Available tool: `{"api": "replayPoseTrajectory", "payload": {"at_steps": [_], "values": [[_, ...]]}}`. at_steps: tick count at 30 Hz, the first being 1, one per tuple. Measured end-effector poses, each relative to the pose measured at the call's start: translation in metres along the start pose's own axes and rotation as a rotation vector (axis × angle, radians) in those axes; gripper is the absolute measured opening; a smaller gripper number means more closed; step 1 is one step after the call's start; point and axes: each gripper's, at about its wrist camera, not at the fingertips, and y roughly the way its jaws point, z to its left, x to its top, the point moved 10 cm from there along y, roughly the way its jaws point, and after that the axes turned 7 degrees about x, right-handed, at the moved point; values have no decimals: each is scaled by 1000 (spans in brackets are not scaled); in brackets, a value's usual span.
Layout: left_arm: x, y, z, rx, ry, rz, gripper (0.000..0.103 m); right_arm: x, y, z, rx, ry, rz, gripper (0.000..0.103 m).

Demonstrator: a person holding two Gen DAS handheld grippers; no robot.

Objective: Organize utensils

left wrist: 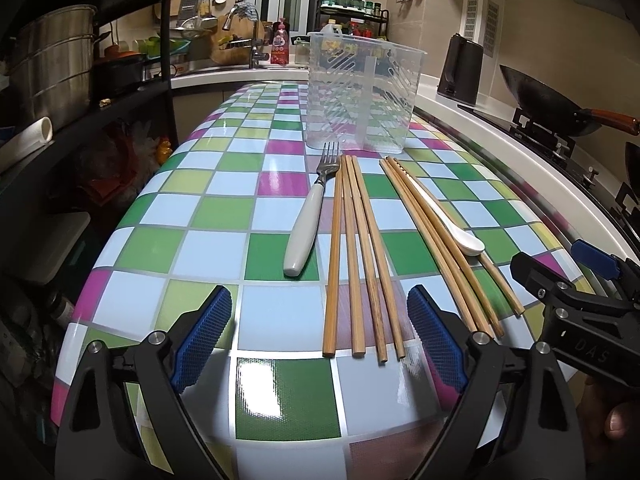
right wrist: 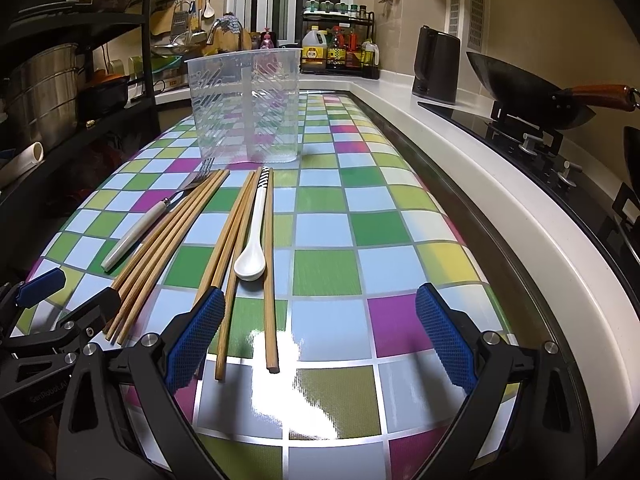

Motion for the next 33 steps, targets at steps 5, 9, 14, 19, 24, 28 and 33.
{"api": "replayPoseTrajectory", "payload": {"at_steps": [5, 9, 14, 19, 24, 28, 33], "values": [[1, -2, -1, -12, -3, -9, 87, 0, 0, 1, -1, -4, -3, 94], [2, -4, -2, -19, 2, -14, 87, 1, -1, 2, -2, -10, -9, 94], [2, -4, -3, -23, 0, -12, 87, 1, -2, 2, -4, -10, -9, 94], [2, -3, -4, -25, 0, -12, 87, 2, -2, 1, -5, -13, -11, 94], [3, -3, -4, -29, -1, -12, 87, 2, -3, 0, -10, -16, -14, 93], [3, -4, -5, -31, -2, -12, 87, 2, -3, -1, -10, -15, -10, 93], [3, -4, -5, -36, -2, -14, 87, 4, -3, -3, -17, -22, -12, 92]]}}
